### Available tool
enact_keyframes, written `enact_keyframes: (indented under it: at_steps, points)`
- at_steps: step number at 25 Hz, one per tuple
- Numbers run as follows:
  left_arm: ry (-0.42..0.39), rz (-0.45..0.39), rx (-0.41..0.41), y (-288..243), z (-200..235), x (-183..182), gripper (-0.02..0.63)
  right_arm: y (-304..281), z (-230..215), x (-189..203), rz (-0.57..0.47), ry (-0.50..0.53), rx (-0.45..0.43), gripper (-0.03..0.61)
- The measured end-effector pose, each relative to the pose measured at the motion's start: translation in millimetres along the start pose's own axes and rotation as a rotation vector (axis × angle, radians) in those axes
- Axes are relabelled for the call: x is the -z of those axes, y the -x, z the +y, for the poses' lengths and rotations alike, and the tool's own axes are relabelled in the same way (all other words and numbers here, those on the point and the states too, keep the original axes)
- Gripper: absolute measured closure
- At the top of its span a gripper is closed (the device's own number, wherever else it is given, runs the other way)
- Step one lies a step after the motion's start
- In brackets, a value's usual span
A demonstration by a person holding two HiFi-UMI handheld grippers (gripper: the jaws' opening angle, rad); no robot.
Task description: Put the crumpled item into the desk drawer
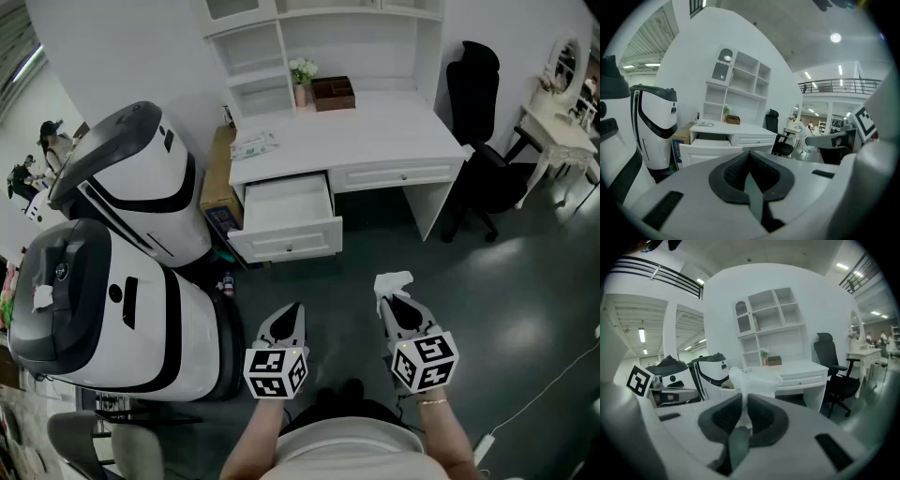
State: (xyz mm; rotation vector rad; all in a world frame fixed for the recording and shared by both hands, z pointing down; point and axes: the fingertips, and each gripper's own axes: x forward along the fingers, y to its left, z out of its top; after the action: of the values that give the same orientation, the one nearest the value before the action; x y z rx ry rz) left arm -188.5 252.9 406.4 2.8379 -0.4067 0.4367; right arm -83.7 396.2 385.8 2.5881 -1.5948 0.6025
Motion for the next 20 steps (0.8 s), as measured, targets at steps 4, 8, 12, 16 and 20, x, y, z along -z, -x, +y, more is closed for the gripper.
enact_keyframes:
  at_steps: [4,8,12,16,20]
  points:
    - [-0.006,0.005,0.002,-1.0,-2.3,-0.5,0.623,-1.0,0.6,1.1,0.002,-0.005,-0.003,0.54]
    - [0.002,0.008,-0.007,-2.0,-2.5,0.3,0.623,-2.9,-0.6,2.1,0.006,-0.004,-0.011,0.54]
    - [0.001,0.007,-0.016,-3.5,-3.6,1.1,0.623,-4.0,-2.0,0.1,-0.005,0.019,-0.015,0.539]
    - [-0.009,0.0,-0.022,-8.1,-7.1,-2.2,0.623,-5.1,-6.3,-4.3,-0.024,0.014,-0.023,0.538]
    - [-0.021,-0.011,-0.027,-14.2,-13.9,-7.9,0.623,-2.7,-15.6,-8.1,-0.041,0.015,-0.023,0.538]
